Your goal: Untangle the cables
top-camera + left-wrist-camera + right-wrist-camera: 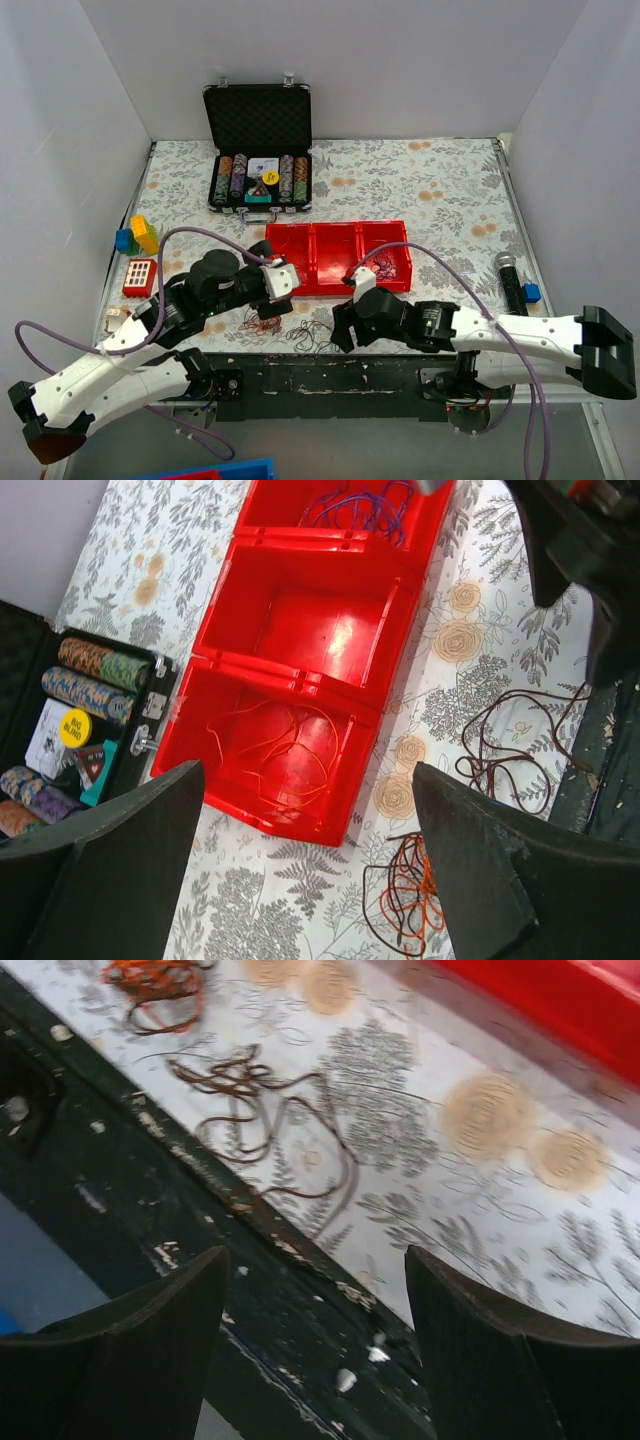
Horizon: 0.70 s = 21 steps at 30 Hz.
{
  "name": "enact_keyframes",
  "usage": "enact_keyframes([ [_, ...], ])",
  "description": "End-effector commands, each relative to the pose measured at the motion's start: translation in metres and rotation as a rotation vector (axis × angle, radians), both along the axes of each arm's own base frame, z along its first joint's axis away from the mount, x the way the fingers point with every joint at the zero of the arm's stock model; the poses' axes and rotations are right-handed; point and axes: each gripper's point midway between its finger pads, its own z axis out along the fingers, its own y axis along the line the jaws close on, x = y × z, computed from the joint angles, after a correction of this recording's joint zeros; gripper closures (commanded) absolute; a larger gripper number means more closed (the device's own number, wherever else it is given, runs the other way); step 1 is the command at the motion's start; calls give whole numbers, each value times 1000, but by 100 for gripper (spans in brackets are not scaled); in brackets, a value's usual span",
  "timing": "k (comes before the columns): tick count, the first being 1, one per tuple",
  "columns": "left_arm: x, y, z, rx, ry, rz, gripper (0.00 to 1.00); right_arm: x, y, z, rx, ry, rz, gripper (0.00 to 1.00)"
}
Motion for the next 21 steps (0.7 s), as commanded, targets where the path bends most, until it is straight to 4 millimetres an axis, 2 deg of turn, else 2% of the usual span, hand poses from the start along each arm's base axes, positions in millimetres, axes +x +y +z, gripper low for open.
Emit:
enact_keyframes([
  [1,1,18,-3,4,60,115,13,-14,66,43,205,-48,195,21],
  [6,3,32,-1,-23,65,199,6,-9,80,14,107,-48,208,21],
  [9,8,43,3,-29,34,253,2,-8,81,-11,32,-40,213,21],
  [13,13,54,14,-56,-10,314,2,-9,94,-24,25,-56,232,23],
  [19,9,60,12,-43,-9,319,2,-7,110,-35,-2,-72,248,28],
  [21,9,61,11,-41,-10,318,2,-5,112,-42,-36,-70,240,34],
])
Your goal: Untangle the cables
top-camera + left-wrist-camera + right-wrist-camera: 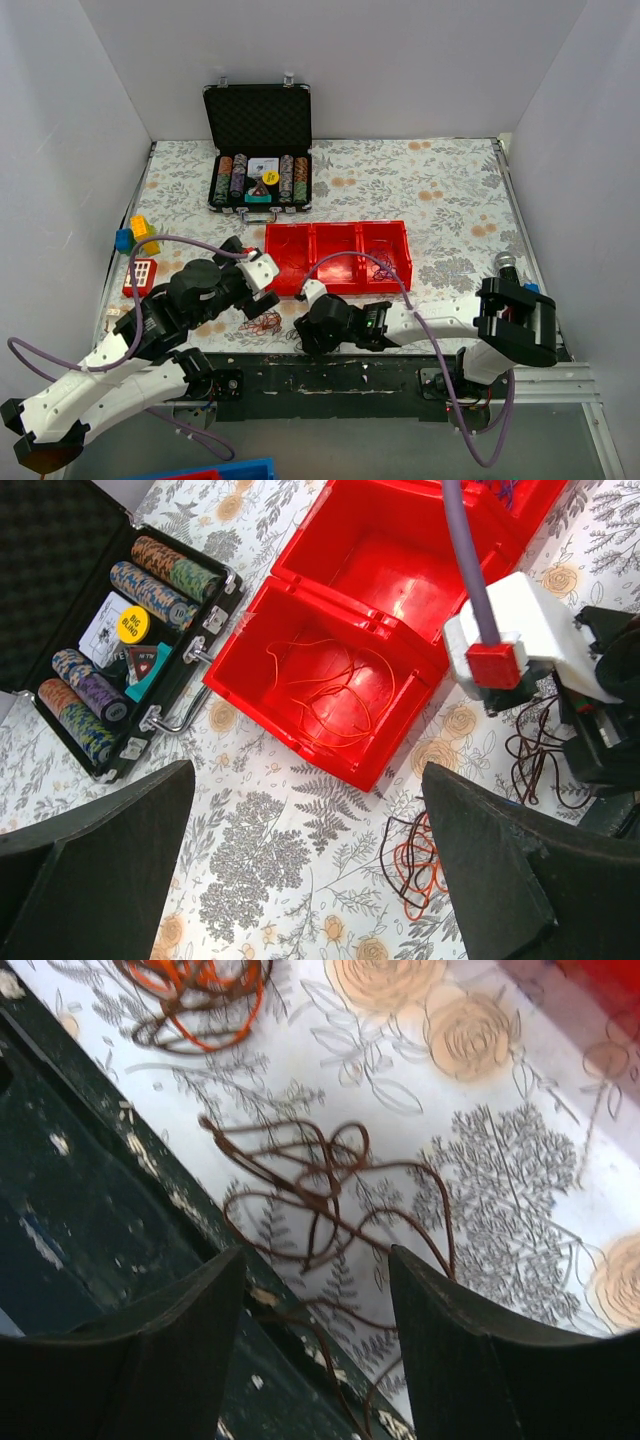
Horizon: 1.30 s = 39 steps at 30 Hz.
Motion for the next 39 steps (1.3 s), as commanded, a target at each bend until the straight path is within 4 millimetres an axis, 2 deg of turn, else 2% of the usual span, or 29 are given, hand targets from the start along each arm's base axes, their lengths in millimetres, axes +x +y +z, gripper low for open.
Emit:
enact_keyframes([
  [1,0,8,-1,9,-4,30,2,12,32,15,47,-56,-7,39],
  [6,-1,8,-3,8,2,24,6,18,31,4,-3,-73,-42,75],
  [8,-1,7,-4,10,3,20,9,20,28,10,-5,-92,-59,98],
  [9,-1,7,-6,12,5,19,9,22,22,14,-17,-104,-71,99],
  [11,-2,6,-7,13,6,12,11,28,18,37,16,-146,-87,99],
  [17,-4,5,-20,29,20,-6,16,49,5,120,122,-302,-115,99],
  [21,-9,6,-32,48,25,-33,18,71,-8,150,138,-355,-148,99],
  [24,-9,7,-32,43,23,-29,18,94,-19,161,118,-382,-183,99],
  [27,-10,5,-28,29,28,-36,18,123,-32,162,84,-393,-252,99],
  [33,-10,3,-20,12,20,-43,18,163,-53,146,-8,-385,-406,99],
  [39,-11,2,-18,11,11,-54,17,191,-52,127,-87,-382,-532,99],
])
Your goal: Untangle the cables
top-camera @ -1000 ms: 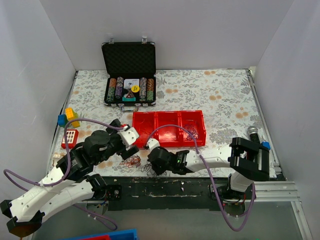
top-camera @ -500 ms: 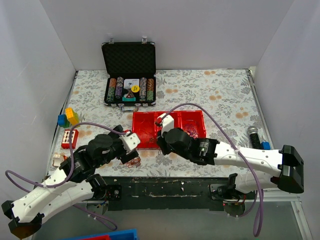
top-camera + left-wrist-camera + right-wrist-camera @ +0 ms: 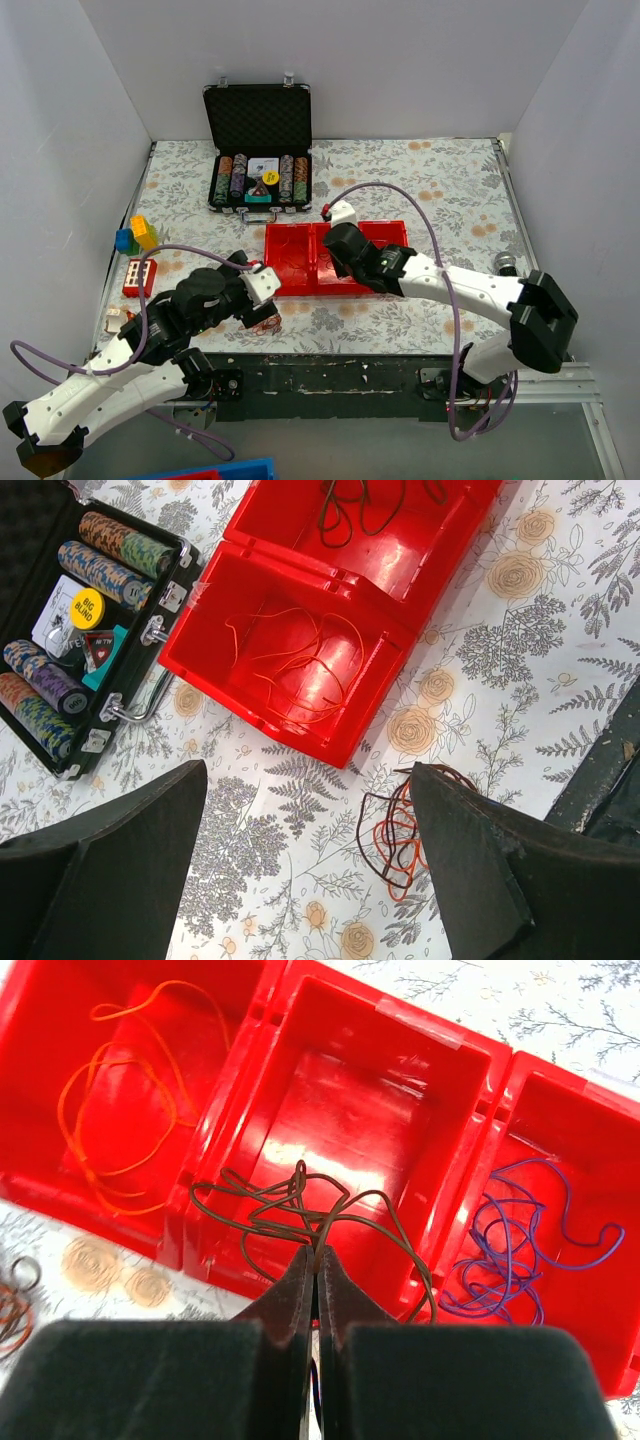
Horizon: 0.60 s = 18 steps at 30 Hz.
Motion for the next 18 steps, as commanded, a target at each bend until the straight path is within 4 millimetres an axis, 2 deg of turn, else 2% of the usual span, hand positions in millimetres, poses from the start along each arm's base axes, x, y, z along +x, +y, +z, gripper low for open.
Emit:
enact_keyframes([
  [1,0,-2,18,-39,-31,-11,17,30,1,10,-10,-36,-158,99],
  [8,0,-1,22,-48,-48,-13,15,64,16,7,-33,-50,-247,99],
  [9,-1,-1,22,-47,-47,-14,14,69,18,6,-35,-48,-258,93],
  [12,-3,1,19,-37,-37,-22,11,79,19,6,-31,-43,-281,67],
  [14,-5,2,16,-31,-31,-25,10,79,21,13,-7,-47,-278,55],
  [18,-6,3,11,-24,-30,-30,7,72,21,25,45,-53,-255,46],
])
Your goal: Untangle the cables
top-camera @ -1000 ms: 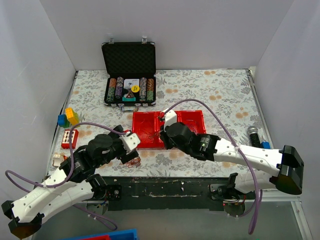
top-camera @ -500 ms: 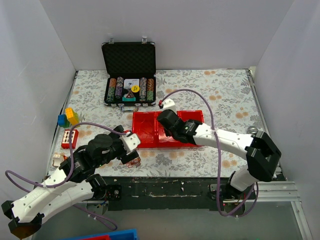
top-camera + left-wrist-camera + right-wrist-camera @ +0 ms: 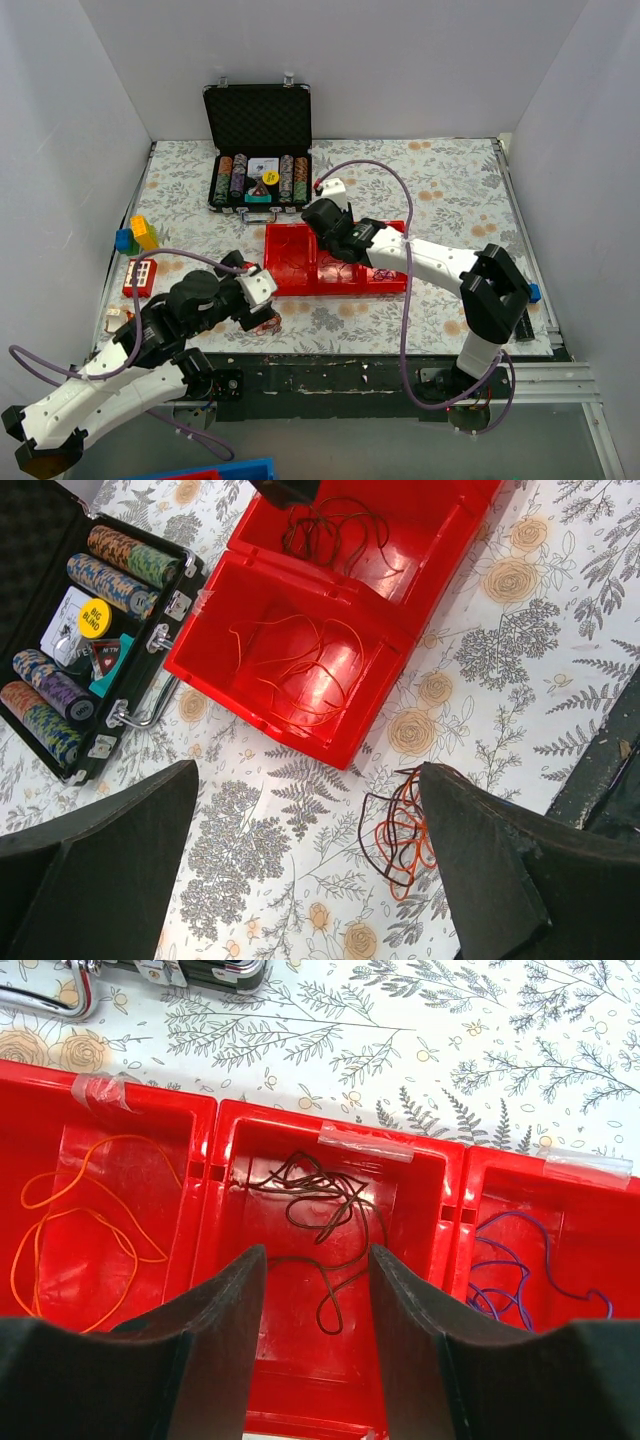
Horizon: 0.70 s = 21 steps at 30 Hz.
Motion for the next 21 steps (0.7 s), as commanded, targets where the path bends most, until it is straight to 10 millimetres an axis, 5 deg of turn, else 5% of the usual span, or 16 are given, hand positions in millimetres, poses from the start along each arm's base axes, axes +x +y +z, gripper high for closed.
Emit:
enact_keyframes([
  [1,-3,2,4,-3,-10,-14,6,0,2,40,114,-63,-9,46],
  [8,-2,19,-57,185,30,-9,2,-50,17,61,312,-65,197,47],
  [17,-8,31,-80,213,71,27,2,-175,81,-2,469,122,624,45],
  [21,-7,40,-92,249,58,43,2,-191,94,-11,545,168,648,45],
])
